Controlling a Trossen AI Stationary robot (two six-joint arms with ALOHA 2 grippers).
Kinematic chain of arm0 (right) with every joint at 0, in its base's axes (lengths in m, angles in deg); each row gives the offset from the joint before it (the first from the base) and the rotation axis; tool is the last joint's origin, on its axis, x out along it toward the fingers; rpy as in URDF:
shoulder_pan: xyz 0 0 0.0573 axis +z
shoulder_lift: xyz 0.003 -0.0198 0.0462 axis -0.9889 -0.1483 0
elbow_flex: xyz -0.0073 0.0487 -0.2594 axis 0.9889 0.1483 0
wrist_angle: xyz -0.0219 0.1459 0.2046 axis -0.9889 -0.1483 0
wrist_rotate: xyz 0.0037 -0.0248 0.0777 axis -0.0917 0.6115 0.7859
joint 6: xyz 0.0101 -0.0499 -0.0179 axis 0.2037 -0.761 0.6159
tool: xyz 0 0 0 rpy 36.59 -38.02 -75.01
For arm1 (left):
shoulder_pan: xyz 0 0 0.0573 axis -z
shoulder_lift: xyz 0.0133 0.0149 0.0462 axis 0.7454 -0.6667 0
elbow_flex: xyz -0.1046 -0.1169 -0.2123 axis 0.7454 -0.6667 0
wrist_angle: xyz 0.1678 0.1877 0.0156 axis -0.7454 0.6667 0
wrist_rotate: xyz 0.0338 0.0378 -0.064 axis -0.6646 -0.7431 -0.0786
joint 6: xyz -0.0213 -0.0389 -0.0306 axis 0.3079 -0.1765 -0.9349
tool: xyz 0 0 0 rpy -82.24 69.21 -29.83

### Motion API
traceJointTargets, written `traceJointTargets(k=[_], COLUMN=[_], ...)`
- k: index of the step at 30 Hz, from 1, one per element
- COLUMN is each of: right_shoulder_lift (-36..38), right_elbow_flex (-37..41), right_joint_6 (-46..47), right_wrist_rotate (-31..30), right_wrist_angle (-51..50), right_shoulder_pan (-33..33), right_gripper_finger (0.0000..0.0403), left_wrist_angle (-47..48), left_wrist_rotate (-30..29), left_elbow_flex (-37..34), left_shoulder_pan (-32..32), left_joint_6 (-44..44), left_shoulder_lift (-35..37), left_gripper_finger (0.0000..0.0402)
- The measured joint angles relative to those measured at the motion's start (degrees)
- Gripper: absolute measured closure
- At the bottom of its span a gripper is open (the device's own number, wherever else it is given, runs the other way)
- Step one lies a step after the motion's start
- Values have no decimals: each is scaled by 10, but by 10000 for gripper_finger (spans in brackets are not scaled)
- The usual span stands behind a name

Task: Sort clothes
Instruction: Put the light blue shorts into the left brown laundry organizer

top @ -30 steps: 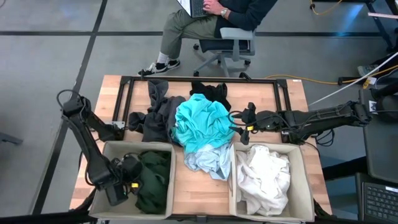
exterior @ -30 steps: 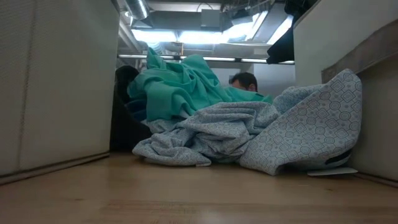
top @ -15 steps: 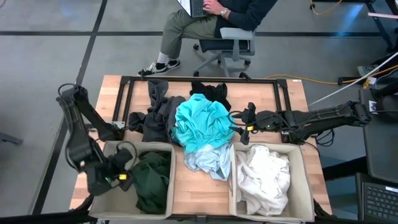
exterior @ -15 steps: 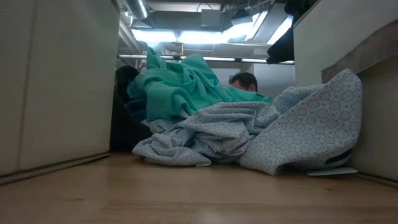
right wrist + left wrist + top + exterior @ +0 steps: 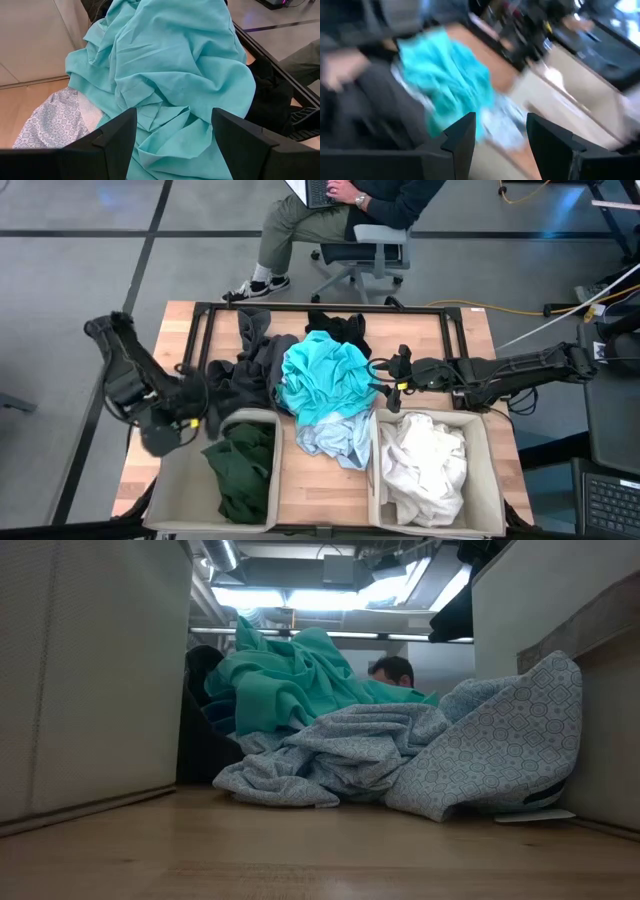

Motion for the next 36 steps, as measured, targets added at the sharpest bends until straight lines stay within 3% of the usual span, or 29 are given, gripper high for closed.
traceJointTargets(k=[6,9,15,21,28,36], right_shoulder_lift=[0,0,0,0,0,0], right_elbow_flex=[0,0,0,0,-1,-1], right_joint_6=[-1,-1,-12,-12,-12,-12], right_wrist_rotate=[0,0,0,0,0,0], right_wrist_angle=[0,0,2,2,-1,-3], right_shoulder_pan=[0,0,0,0,0,0], right_gripper_finger=[146,146,146,146,146,146], left_wrist_angle=[-30,-90,-247,-335,-301,-168], left_wrist_rotate=[-14,9,164,312,376,380], left_elbow_flex=[0,0,0,0,54,181], left_shoulder_pan=[-131,-197,-322,-420,-463,-444], left_joint_6=[125,225,429,505,536,652], left_shoulder_lift=[-1,-11,-68,-151,-257,-369], left_gripper_finger=[235,235,235,235,235,235])
